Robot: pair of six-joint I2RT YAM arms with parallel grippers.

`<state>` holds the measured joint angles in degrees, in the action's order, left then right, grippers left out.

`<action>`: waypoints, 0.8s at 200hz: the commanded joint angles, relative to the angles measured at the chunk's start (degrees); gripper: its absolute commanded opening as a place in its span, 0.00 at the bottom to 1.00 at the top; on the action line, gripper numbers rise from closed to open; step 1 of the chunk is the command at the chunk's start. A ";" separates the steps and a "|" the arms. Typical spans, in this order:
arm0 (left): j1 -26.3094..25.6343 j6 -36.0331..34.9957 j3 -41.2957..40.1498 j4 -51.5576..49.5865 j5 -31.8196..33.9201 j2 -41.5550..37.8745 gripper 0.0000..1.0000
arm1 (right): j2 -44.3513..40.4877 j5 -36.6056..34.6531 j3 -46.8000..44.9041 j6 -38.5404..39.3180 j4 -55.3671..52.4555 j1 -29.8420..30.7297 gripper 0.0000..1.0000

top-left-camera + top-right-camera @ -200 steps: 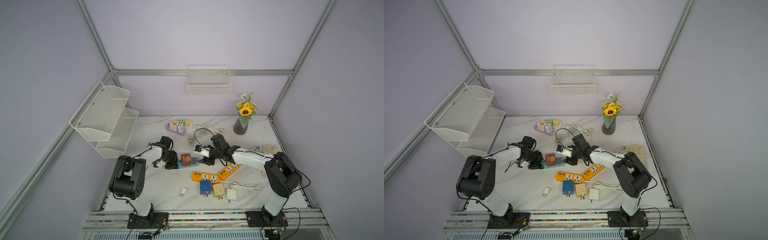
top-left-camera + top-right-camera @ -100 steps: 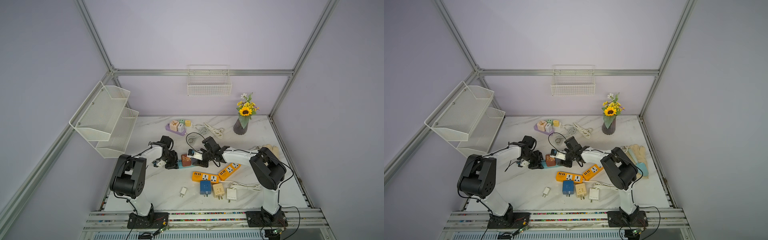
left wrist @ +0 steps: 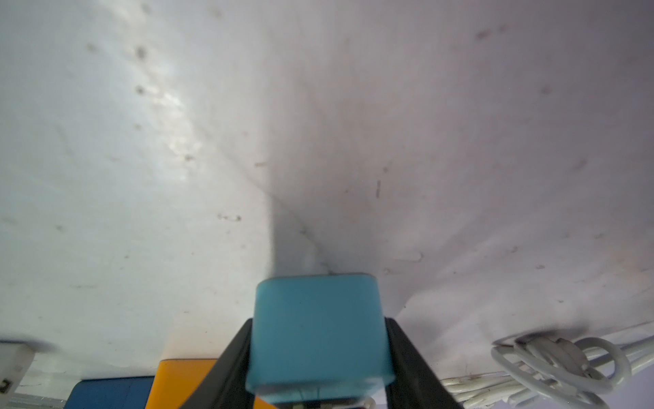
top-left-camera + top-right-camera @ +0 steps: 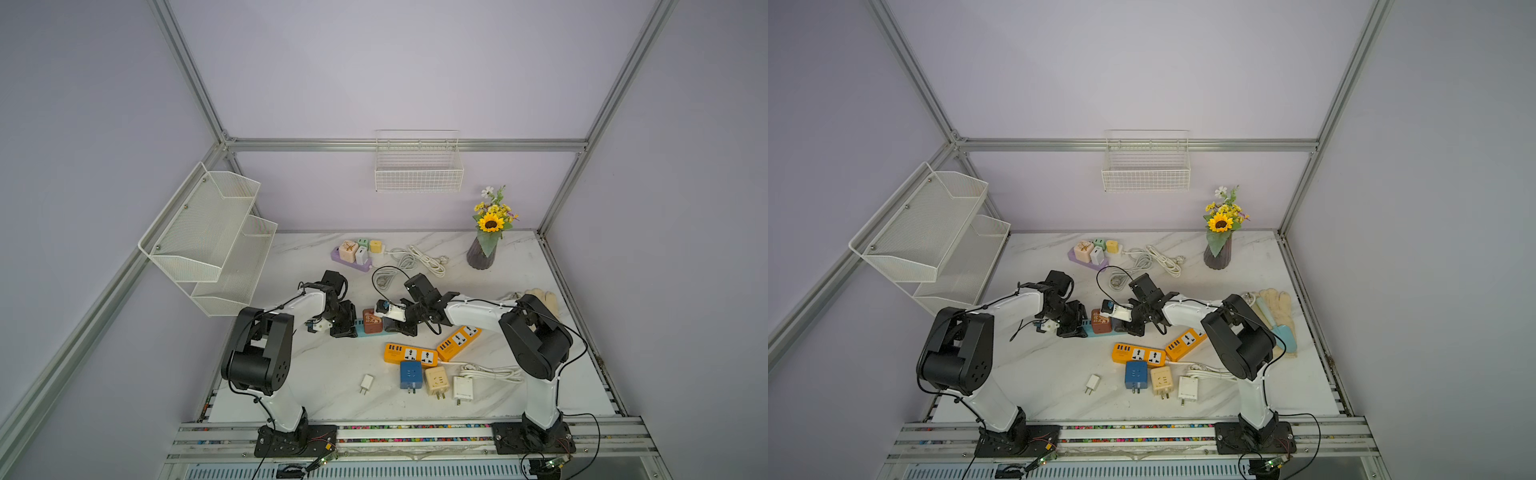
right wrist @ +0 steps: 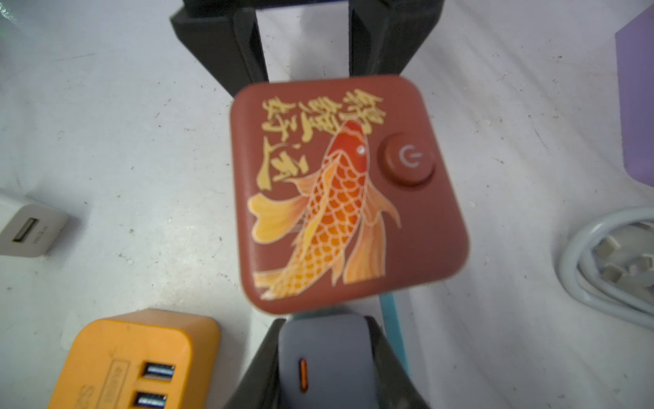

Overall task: Pull the plug off the socket
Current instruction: Remove the plug from the socket.

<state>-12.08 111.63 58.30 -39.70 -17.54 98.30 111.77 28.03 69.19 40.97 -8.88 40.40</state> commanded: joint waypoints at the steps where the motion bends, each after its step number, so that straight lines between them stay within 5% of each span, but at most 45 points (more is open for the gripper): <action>1: -0.22 -0.28 -1.78 -5.31 6.19 3.31 0.16 | -1.29 0.95 2.69 0.41 -1.24 0.21 0.21; 88: -1.19 -0.10 -1.71 -5.55 8.80 4.06 0.08 | -1.64 9.70 6.49 -5.38 -4.80 -2.33 0.19; 160: -1.91 0.07 -1.00 -5.35 9.22 4.86 0.06 | -2.95 8.23 6.50 -6.67 -6.47 -2.56 0.19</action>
<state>-13.32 111.85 59.86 -41.06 -15.05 99.22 111.70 35.97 75.11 35.81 -14.79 37.82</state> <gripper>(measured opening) 0.514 0.336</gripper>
